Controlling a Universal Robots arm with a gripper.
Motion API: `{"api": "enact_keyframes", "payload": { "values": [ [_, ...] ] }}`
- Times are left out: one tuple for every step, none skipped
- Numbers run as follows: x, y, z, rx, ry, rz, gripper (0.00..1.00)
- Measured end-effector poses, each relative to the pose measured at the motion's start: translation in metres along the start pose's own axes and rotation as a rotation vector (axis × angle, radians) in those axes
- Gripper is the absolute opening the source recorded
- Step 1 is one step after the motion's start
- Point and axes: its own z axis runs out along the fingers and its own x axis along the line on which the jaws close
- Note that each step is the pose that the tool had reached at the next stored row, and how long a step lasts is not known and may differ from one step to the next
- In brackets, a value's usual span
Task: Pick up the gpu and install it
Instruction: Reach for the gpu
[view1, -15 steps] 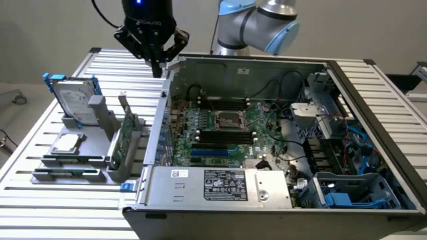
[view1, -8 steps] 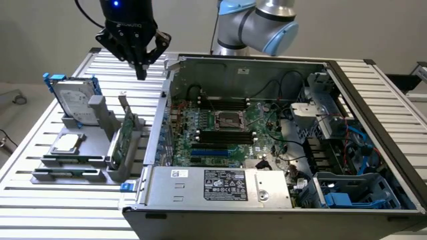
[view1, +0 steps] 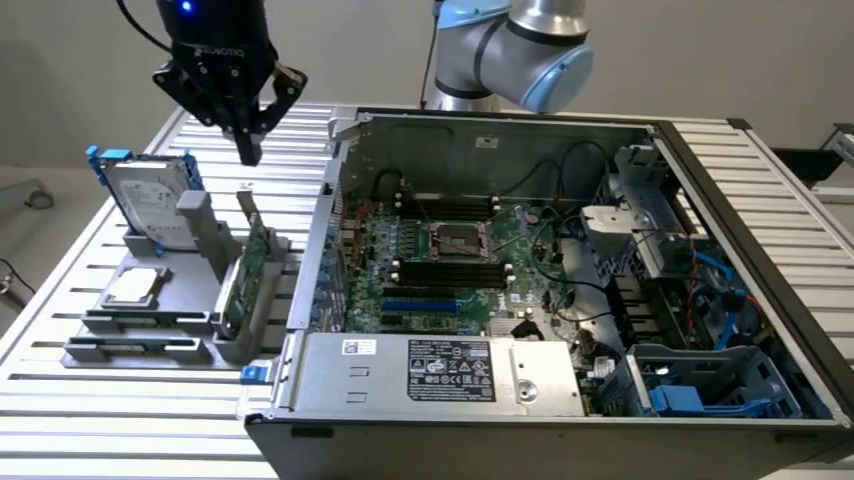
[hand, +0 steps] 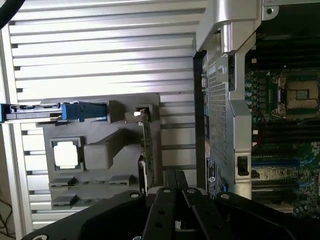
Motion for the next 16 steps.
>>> {"api": "enact_keyframes", "payload": {
  "values": [
    [0.003, -0.0002, 0.0003, 0.007, -0.0005, -0.001, 0.11],
    [0.007, -0.0004, 0.0006, 0.0131, -0.001, -0.002, 0.11],
    [0.01, -0.0006, 0.0012, 0.0173, -0.0012, -0.004, 0.11],
    [0.012, -0.0008, 0.0021, 0.0188, -0.0013, -0.007, 0.11],
    [0.014, -0.0008, 0.0034, 0.0189, -0.0015, -0.011, 0.11],
    [0.016, -0.0009, 0.0048, 0.019, -0.0017, -0.015, 0.11],
    [0.017, -0.001, 0.0064, 0.0192, -0.0018, -0.019, 0.11],
    [0.018, -0.001, 0.008, 0.0193, -0.0018, -0.025, 0.11],
    [0.019, -0.001, 0.0095, 0.0193, -0.002, -0.029, 0.11],
    [0.02, -0.0011, 0.011, 0.0195, -0.0022, -0.034, 0.11],
    [0.021, -0.0012, 0.0124, 0.0196, -0.0023, -0.04, 0.11],
    [0.022, -0.0012, 0.0138, 0.0197, -0.0024, -0.045, 0.11],
    [0.023, -0.0013, 0.0151, 0.0199, -0.0024, -0.049, 0.11],
    [0.025, -0.0014, 0.0161, 0.0201, -0.0024, -0.052, 0.11],
    [0.027, -0.0015, 0.0168, 0.022, -0.0027, -0.055, 0.11],
    [0.028, -0.0016, 0.017, 0.0229, -0.0027, -0.057, 0.11]
  ]
}}
